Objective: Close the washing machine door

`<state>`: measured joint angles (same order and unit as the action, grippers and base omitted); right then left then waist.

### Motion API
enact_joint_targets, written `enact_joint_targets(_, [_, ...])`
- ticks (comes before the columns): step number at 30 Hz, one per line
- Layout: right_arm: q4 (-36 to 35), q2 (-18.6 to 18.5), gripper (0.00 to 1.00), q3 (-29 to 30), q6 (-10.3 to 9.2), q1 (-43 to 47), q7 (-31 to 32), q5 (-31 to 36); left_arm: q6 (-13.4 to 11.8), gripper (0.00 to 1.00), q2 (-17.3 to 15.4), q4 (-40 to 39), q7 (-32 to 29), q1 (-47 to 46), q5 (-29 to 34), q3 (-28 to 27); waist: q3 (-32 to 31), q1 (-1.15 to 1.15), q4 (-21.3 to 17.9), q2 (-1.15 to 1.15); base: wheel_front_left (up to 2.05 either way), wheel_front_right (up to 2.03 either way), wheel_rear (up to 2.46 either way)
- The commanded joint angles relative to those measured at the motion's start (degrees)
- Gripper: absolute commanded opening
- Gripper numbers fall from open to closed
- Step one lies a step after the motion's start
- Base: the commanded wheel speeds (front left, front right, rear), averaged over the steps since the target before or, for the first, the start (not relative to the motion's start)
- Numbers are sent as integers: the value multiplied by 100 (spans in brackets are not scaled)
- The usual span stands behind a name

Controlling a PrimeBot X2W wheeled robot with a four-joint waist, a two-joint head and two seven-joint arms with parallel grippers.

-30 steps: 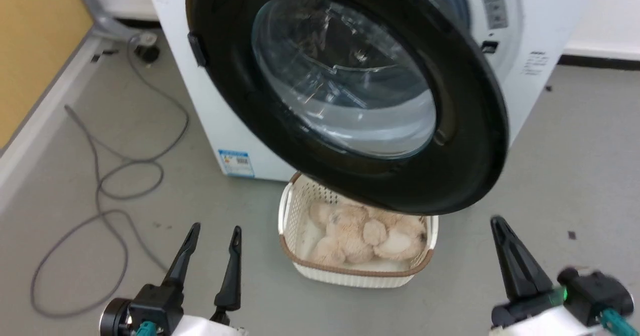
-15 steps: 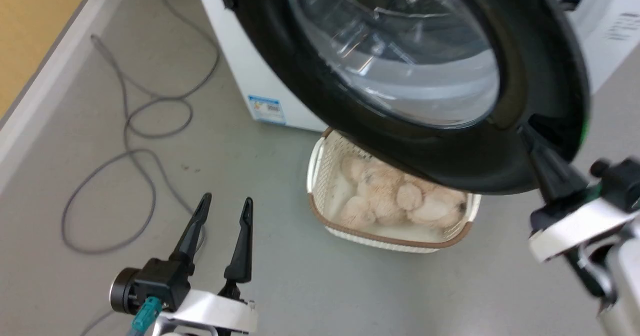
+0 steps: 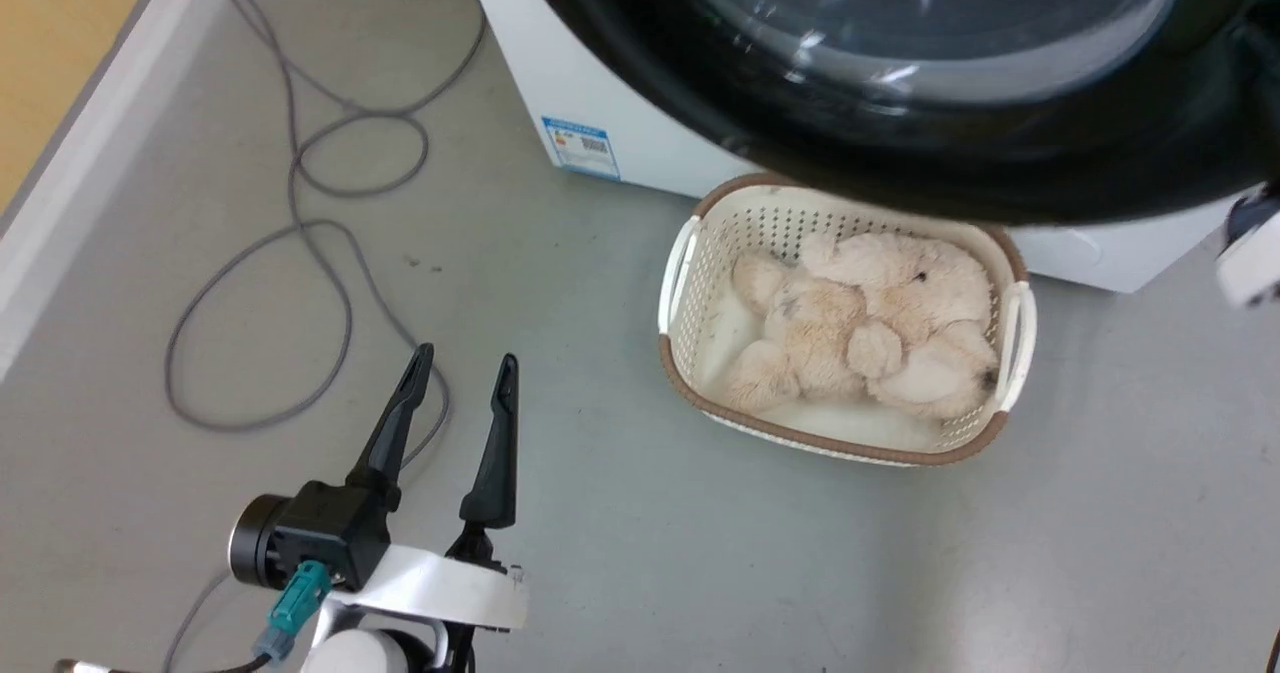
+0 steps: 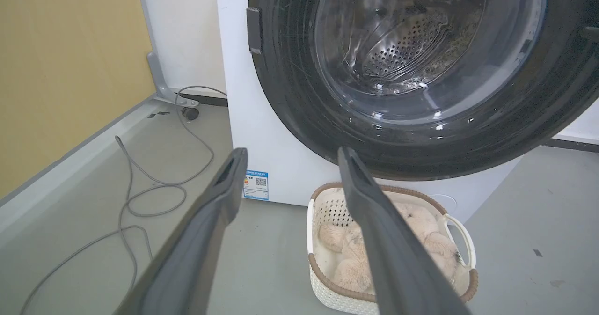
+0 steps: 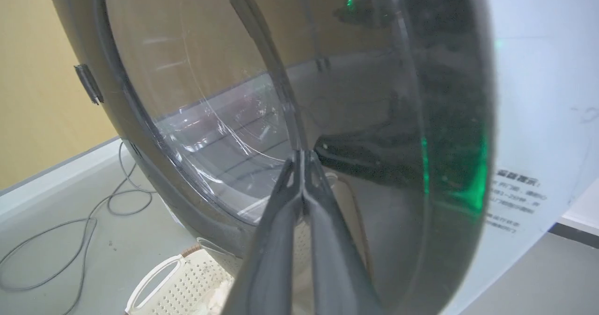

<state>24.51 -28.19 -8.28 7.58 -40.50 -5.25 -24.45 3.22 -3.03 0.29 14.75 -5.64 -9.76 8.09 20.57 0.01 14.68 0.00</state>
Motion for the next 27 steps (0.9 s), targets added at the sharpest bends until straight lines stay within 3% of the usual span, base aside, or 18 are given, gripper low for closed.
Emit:
enact_joint_targets(1, [116,-62,0,66,-9,-209,35,-13,28,100,9,0,25,-112,-10,2,67,-1,47,0,0,0,0])
enact_joint_targets(15, [1411,-113,0,422,-9,-1302,162,26,-97,100,14,-46,25,-261,-31,-167,144,-1,151,0,0,0,0])
enact_joint_targets(21, [1558,4,0,301,-9,-1138,-95,-106,-120,100,14,-3,25,-191,-43,-183,-128,-1,13,0,0,0,0])
enact_joint_targets(27, [1386,112,0,-62,-9,-410,-489,-407,-80,100,14,118,25,-18,-38,-223,-665,-1,-255,0,0,0,0])
